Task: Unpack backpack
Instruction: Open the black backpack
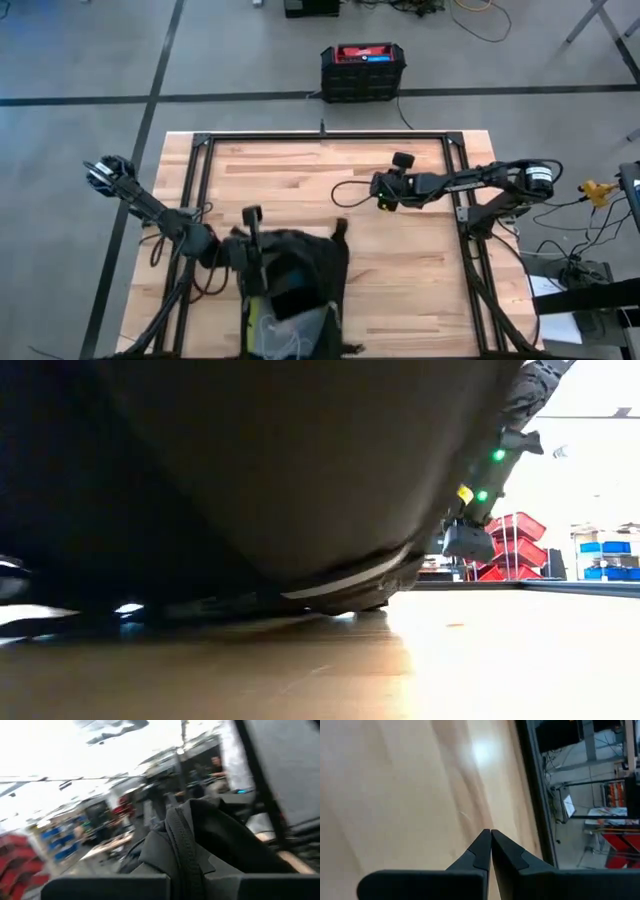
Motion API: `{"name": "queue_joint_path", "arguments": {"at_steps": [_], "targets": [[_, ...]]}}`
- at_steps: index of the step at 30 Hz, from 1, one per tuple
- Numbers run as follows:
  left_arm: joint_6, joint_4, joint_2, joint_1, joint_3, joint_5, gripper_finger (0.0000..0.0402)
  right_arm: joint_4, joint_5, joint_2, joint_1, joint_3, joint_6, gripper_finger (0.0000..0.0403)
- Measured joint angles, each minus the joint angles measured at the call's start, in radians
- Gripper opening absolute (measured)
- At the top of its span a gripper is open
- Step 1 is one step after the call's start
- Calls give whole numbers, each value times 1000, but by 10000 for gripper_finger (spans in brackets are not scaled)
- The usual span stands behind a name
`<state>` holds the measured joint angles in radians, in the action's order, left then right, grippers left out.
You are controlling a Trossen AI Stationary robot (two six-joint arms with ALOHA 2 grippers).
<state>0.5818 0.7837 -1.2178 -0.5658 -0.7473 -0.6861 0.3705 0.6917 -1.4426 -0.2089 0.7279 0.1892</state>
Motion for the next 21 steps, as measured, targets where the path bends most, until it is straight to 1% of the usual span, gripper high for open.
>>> {"name": "queue_joint_path", "arguments": {"at_steps": [2, 5, 9, 11, 13, 15, 17, 19, 21], "targets": [[-10, 14, 25, 47, 7, -2, 0, 1, -62, 40, 11, 13, 10, 0], [-35, 8, 54, 95, 15, -25, 0, 7, -195, 108, 40, 23, -13, 0], [-39, -38, 69, 126, 11, -22, 0, -56, -468, 208, 87, 32, -38, 0], [-42, -59, 68, 128, 5, 11, 0, -91, -569, 241, 106, 33, -33, 0], [-42, -66, 61, 127, 1, 24, 0, -132, -621, 257, 118, 33, -6, 0], [-44, -71, 55, 126, -5, 37, 0, -166, -643, 265, 121, 33, 38, 1], [-47, -85, 55, 126, -5, 44, 0, -198, -643, 262, 119, 32, 68, 10], [-54, -117, 54, 126, -4, 44, 0, -232, -642, 251, 117, 33, 95, 29], [-56, -160, 56, 127, -4, 52, 0, -267, -663, 235, 117, 33, 114, 57]]}}
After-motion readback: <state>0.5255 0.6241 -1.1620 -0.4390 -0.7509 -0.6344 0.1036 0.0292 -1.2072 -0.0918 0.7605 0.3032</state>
